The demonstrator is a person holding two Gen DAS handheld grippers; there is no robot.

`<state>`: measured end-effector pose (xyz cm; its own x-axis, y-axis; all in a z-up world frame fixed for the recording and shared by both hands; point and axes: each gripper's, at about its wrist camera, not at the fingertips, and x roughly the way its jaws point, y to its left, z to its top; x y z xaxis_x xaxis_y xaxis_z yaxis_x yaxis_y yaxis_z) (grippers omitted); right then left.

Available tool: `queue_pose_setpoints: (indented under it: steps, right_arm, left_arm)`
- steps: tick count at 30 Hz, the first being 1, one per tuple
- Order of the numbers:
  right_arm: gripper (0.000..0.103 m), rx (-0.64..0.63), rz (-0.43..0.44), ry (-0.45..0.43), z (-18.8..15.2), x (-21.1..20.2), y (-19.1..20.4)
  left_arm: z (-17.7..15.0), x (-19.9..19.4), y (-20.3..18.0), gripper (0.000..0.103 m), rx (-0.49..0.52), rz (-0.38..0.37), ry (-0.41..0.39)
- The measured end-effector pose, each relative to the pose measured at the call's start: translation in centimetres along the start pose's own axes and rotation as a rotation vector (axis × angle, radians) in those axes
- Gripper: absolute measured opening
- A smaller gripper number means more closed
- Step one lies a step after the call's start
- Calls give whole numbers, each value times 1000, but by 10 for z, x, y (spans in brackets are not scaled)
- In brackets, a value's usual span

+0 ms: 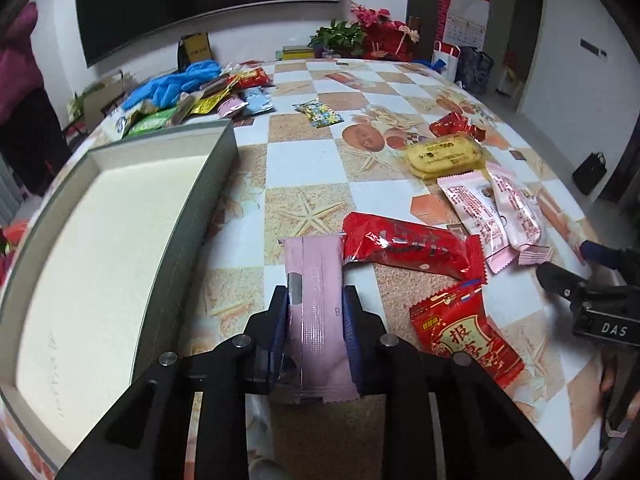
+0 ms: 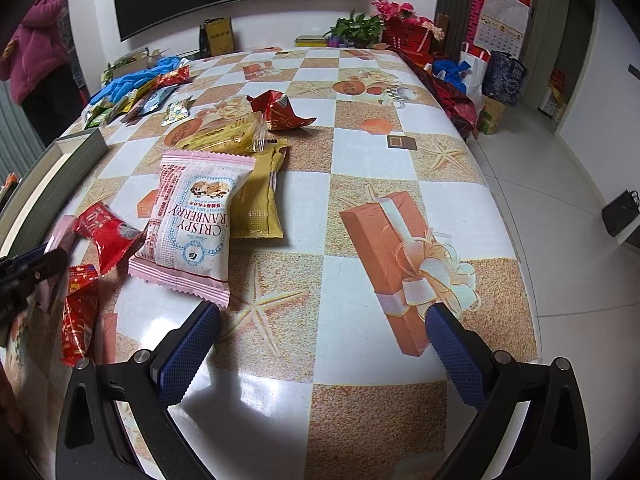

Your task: Organize snacks

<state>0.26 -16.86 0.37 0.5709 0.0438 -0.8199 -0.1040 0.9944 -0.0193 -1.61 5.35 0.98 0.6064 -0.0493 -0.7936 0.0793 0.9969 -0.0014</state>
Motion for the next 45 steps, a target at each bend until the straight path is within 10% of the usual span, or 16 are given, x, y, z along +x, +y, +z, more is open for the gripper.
queue_pose_setpoints:
  steps: [6,14,30,33,38,41,44,45]
  right_arm:
    - [102,30,-19,18,3,1,6]
    - [102,-28,172,11,-11,-29,68]
    - [101,-137,96,25,1,-15,135]
    - [81,-92,142,33,1,-10,136]
    - [75,-152,94,13,7,-2,154]
    - [54,-213,94,-3,7,-7,162]
    - [2,-211,63,4,4,-11,150]
    - [2,-184,70,11,4,-11,141]
  left_arm:
    - [1,0,18,29,-61,-95,-15]
    - [-5,-5,21,26,-55,-86,-21]
    - [-9,-6,49,27,-148,-207,-30]
    - [-10,-7,53,27,-173,-218,-35]
    - [-11,-7,53,28,-171,-217,-35]
    - [-10,-7,45,28,-133,-197,-31]
    - [-10,-8,34,28,-84,-178,-27]
    - [-10,-8,31,28,-75,-173,-26]
